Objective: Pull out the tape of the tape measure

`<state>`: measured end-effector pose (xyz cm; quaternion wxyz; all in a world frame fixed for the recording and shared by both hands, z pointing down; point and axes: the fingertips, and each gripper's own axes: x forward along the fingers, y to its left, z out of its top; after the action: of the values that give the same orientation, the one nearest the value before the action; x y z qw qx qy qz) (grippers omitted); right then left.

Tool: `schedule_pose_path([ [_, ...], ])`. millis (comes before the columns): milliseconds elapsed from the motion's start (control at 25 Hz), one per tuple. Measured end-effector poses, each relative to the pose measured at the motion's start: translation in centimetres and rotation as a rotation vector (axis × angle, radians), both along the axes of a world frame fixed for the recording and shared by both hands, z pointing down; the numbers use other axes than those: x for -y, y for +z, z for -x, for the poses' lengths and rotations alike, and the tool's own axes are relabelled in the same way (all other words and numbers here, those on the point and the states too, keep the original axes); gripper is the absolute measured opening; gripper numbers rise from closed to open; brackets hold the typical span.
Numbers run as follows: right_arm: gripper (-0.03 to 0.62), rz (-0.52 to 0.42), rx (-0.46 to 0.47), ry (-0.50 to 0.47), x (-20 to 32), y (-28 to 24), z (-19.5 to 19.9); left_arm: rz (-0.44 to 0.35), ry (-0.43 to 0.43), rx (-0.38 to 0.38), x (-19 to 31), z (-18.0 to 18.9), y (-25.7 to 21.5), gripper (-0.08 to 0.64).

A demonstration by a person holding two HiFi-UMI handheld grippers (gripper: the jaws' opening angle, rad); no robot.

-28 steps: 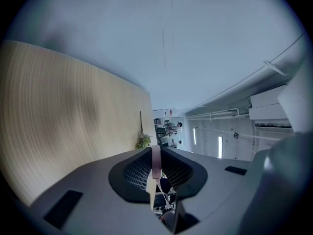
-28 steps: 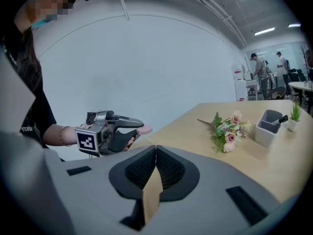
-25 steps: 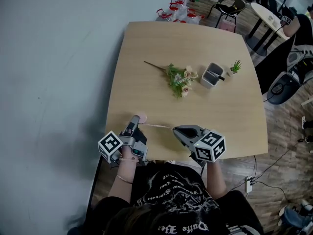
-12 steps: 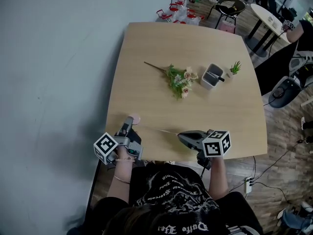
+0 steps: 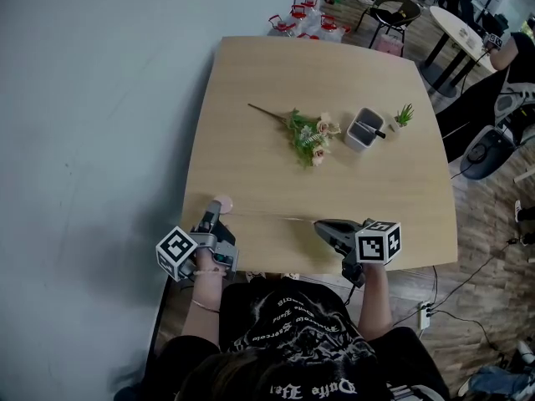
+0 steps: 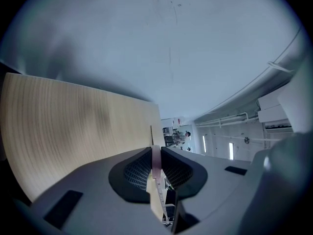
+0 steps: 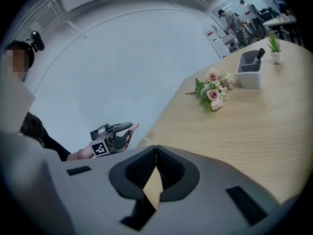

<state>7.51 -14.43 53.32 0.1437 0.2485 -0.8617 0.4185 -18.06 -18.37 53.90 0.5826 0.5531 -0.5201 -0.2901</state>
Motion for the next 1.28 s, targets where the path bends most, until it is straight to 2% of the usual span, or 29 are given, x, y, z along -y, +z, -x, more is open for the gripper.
schedule_pose_path([
  [400,0.017,0.037,0.001,0.156,1.6,0.6,-2.9,0.024,-0.026,0.004,-0.2,1.3,0.4,0.064],
  [760,0.017,0.043,-0.007,0.214,2.3,1.0,-3.6,0.035,-0.024,0.002,0.1,1.2,0.7,0.064],
  [1080,0.017,0.05,-0.024,0.32,3.2,1.2,-6.6,0.047,-0.065,0.006,0.0,2.7,1.2,0.064],
  [1280,0.017,0.046,-0.027,0.369,3.5,1.2,-8.4,0.054,-0.073,-0.02,0.2,2.4,1.4,0.064],
])
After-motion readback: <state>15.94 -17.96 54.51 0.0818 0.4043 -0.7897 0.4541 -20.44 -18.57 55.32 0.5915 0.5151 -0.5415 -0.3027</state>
